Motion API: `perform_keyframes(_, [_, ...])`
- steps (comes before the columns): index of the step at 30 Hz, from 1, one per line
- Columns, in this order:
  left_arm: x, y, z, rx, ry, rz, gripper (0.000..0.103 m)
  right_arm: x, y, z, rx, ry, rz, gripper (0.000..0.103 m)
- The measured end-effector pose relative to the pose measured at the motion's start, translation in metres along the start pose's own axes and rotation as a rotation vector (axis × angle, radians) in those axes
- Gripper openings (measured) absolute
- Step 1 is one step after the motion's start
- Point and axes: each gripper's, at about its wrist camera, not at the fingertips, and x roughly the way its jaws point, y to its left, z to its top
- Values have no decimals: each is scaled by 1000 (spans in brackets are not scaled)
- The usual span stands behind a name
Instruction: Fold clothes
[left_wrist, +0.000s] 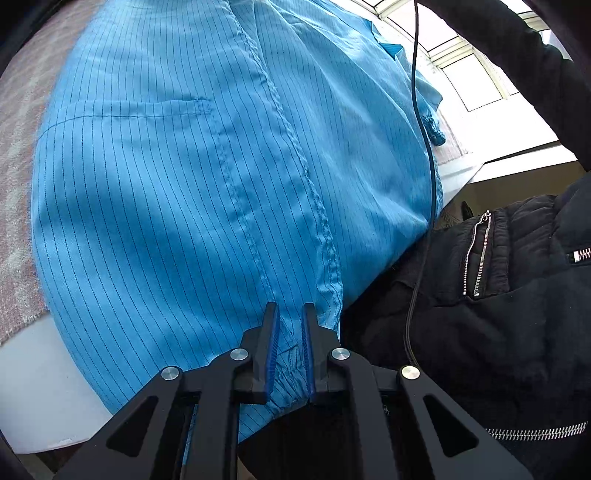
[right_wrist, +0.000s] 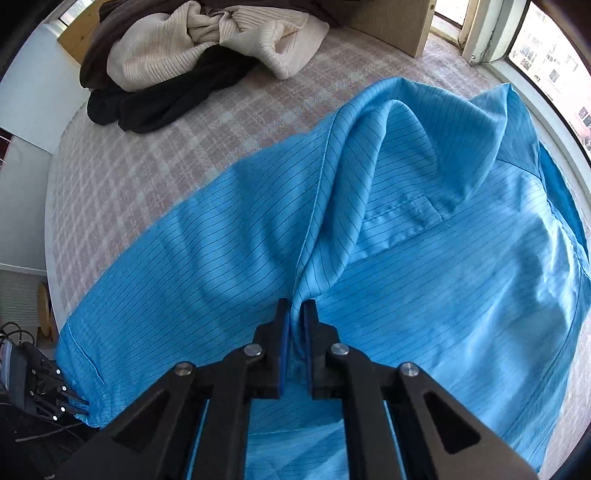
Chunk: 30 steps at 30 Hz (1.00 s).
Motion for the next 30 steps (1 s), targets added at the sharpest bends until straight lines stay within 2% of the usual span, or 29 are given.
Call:
perform_keyframes(4, [1,-1,-3,4,23,-17,10,-22,-13,-13,56,-23,42,5])
perform_keyframes(6, [1,-2,-6,17,40,-25,10,-31,-16,-23,57,-25,27,5])
perform_keyframes(8, [-1,-2,-7,19,46,-34,10,-22,-23,-30,78,21,-11,5])
perform_keyframes(11, [-21,0,3,5,-10,-39,10,7,-32,-33,129,125,-83,5])
perform_keyframes(13, [-39,0,14,17,-65,-9,10,3,-32,-31,145,107,-80,5])
perform_keyframes(16, [-55,4,36,40,-128,69,10,-22,-34,-26,143,79,-70,8])
perform_keyframes(18, [-51,12,49,47,-119,99,10,-46,-40,-17,158,12,-57,11])
perform_keyframes(20, [-36,17,55,62,-73,113,10,-68,-52,-1,205,-119,-63,16])
perform_keyframes(22, [-18,20,56,69,-11,108,10,-72,-69,21,293,-212,-74,16])
perform_keyframes(26, [-4,14,47,95,26,60,12,-38,-93,66,347,-194,-49,16])
perform_keyframes(30, [-7,28,42,35,8,1,10,2,-116,93,387,-145,-113,16])
